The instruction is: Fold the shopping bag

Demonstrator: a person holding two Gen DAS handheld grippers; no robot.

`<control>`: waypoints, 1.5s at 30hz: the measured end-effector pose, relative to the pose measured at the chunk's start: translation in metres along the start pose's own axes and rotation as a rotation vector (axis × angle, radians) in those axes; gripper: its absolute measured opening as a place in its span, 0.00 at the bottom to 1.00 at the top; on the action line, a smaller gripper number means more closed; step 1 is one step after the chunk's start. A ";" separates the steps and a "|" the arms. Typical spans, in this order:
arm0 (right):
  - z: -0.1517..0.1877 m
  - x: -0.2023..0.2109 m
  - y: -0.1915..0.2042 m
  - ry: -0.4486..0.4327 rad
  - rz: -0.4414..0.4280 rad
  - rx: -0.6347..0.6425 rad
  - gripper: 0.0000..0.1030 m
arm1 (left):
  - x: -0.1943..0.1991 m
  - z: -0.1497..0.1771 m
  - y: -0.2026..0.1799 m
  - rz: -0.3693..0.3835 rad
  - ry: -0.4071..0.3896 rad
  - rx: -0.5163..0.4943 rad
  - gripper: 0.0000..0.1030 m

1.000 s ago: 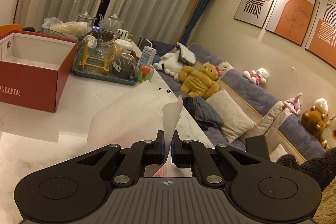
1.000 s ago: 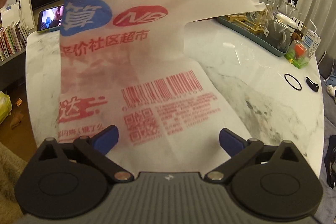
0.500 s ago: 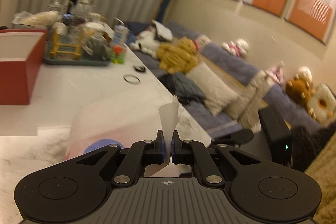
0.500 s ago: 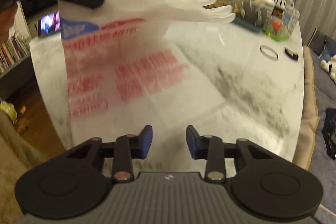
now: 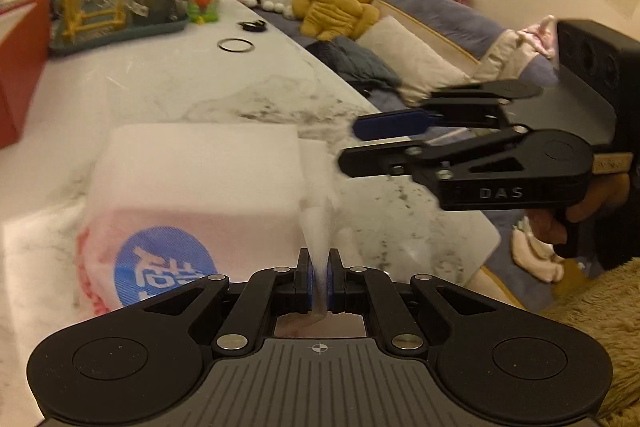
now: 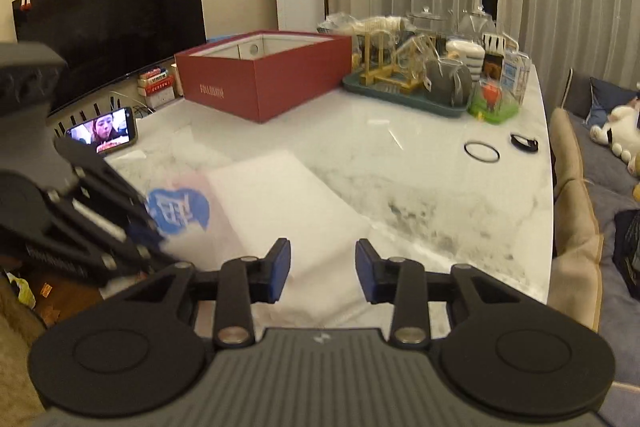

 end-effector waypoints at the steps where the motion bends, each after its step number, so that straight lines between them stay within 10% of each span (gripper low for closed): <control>1: 0.001 -0.003 0.001 0.007 -0.005 -0.004 0.35 | 0.000 0.000 -0.004 0.010 -0.003 -0.014 0.04; 7: 0.004 -0.024 0.008 0.048 -0.038 -0.028 0.62 | -0.004 0.008 -0.014 0.029 0.023 -0.035 0.04; 16: 0.017 -0.058 0.015 0.153 -0.063 -0.024 0.71 | -0.014 0.027 -0.012 0.026 0.069 -0.021 0.04; 20: 0.028 -0.066 0.015 0.222 0.015 0.074 1.00 | -0.011 0.032 -0.014 0.037 0.072 -0.030 0.05; 31: 0.029 -0.056 0.016 0.228 0.017 0.064 1.00 | 0.030 0.042 -0.004 0.095 0.076 -0.055 0.06; 34: 0.030 -0.056 0.017 0.221 0.015 0.067 1.00 | 0.054 0.040 0.028 0.011 0.036 -0.004 0.07; 36: 0.030 -0.057 0.017 0.224 0.016 0.066 1.00 | 0.070 0.037 0.054 -0.101 0.023 0.017 0.24; 39: 0.030 -0.059 0.017 0.221 0.015 0.065 1.00 | 0.093 0.027 0.072 -0.191 -0.043 0.046 1.00; 45: 0.028 -0.064 0.013 0.216 0.017 0.060 1.00 | 0.107 -0.007 0.082 -0.256 -0.200 0.122 1.00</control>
Point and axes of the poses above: each gripper's, at about its wrist camera, not at the fingertips, and x roughly against the way its jaws point, y to its left, z to its underside, the point moved 9 cm from there along -x, roughly the way its jaws point, and after that the axes turned 6 degrees about -y, right-handed, at the moved point
